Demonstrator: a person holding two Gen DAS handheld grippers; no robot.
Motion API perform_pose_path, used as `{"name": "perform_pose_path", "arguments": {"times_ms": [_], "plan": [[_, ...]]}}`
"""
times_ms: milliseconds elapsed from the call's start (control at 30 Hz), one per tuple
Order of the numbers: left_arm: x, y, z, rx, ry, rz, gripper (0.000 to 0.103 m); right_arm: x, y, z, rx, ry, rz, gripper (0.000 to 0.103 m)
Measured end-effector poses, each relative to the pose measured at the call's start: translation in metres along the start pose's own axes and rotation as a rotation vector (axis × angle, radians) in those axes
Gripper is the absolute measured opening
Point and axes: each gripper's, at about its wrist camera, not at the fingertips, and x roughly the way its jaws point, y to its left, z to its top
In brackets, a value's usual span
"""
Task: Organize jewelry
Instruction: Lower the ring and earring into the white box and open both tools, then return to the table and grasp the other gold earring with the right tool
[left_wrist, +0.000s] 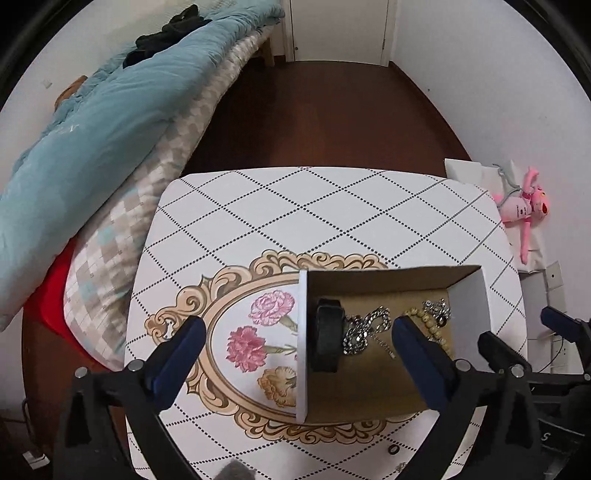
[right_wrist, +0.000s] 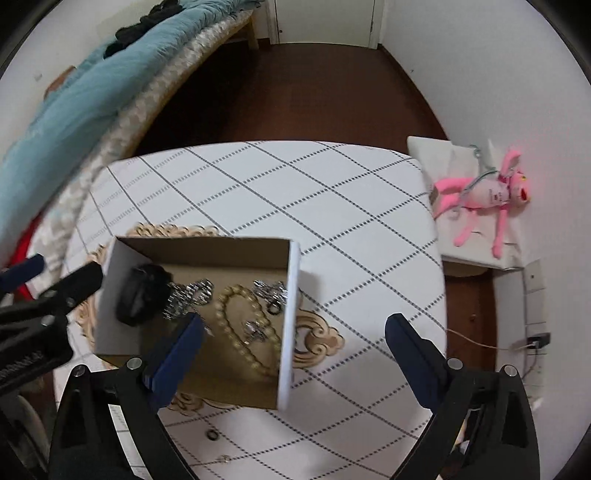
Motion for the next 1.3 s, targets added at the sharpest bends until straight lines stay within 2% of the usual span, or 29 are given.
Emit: {"name": "perform_pose_path", "arguments": {"times_ms": [233, 400, 467, 500, 633, 733, 800, 867, 900, 1000, 1067, 1100, 1167, 1200, 1233, 1267, 1300], "plan": [[-0.02, 0.014, -0.015, -0.043, -0.038, 0.014, 0.103, -0.018, -0.008, -0.016, 0.035, -0.045, -0.024, 0.101], [-0.043, 0.026, -0.047, -0.057, -0.092, 0.078, 0.103, -0.039, -0.003, -0.048, 0.025, -0.079, -0.026, 0.101], [-0.044, 0.03, -0.069, -0.05, -0.079, 0.15, 0.103, -0.04, 0.0, -0.068, 0.027, -0.074, -0.014, 0.101], [-0.041, 0.033, -0.08, -0.043, -0.069, 0.162, 0.103, -0.039, 0.003, -0.081, 0.029, -0.072, -0.009, 0.101], [-0.017, 0.045, -0.125, -0.045, 0.021, 0.114, 0.103, -0.024, 0.013, -0.127, 0.053, -0.04, 0.035, 0.101], [0.007, 0.047, -0.153, -0.041, 0.099, 0.091, 0.103, -0.011, 0.02, -0.149, 0.068, -0.018, 0.057, 0.1], [0.023, 0.048, -0.168, -0.036, 0.147, 0.07, 0.103, 0.0, 0.029, -0.162, 0.073, -0.009, 0.068, 0.093], [0.039, 0.049, -0.18, -0.035, 0.203, 0.051, 0.103, 0.007, 0.034, -0.17, 0.079, -0.005, 0.088, 0.078], [0.044, 0.049, -0.184, -0.032, 0.218, 0.051, 0.103, 0.011, 0.037, -0.175, 0.077, -0.003, 0.093, 0.077], [0.043, 0.052, -0.185, -0.048, 0.195, 0.028, 0.103, 0.018, 0.046, -0.184, 0.073, -0.018, 0.122, 0.068], [0.044, 0.054, -0.184, -0.055, 0.197, 0.018, 0.103, 0.022, 0.052, -0.187, 0.065, -0.009, 0.131, 0.054], [0.044, 0.054, -0.184, -0.06, 0.196, 0.014, 0.103, 0.025, 0.053, -0.188, 0.069, -0.001, 0.144, 0.051], [0.044, 0.055, -0.184, -0.063, 0.192, 0.013, 0.103, 0.025, 0.059, -0.191, 0.052, -0.022, 0.118, 0.039], [0.043, 0.055, -0.184, -0.063, 0.187, 0.017, 0.103, 0.024, 0.064, -0.193, 0.036, -0.038, 0.086, 0.037], [0.042, 0.054, -0.185, -0.058, 0.181, 0.025, 0.103, 0.024, 0.067, -0.193, 0.024, -0.047, 0.068, 0.023], [0.042, 0.053, -0.185, -0.051, 0.177, 0.034, 0.103, 0.024, 0.069, -0.194, 0.009, -0.057, 0.046, 0.014], [0.04, 0.054, -0.185, -0.043, 0.173, 0.046, 0.103, 0.024, 0.07, -0.195, 0.004, -0.063, 0.042, 0.014]]}}
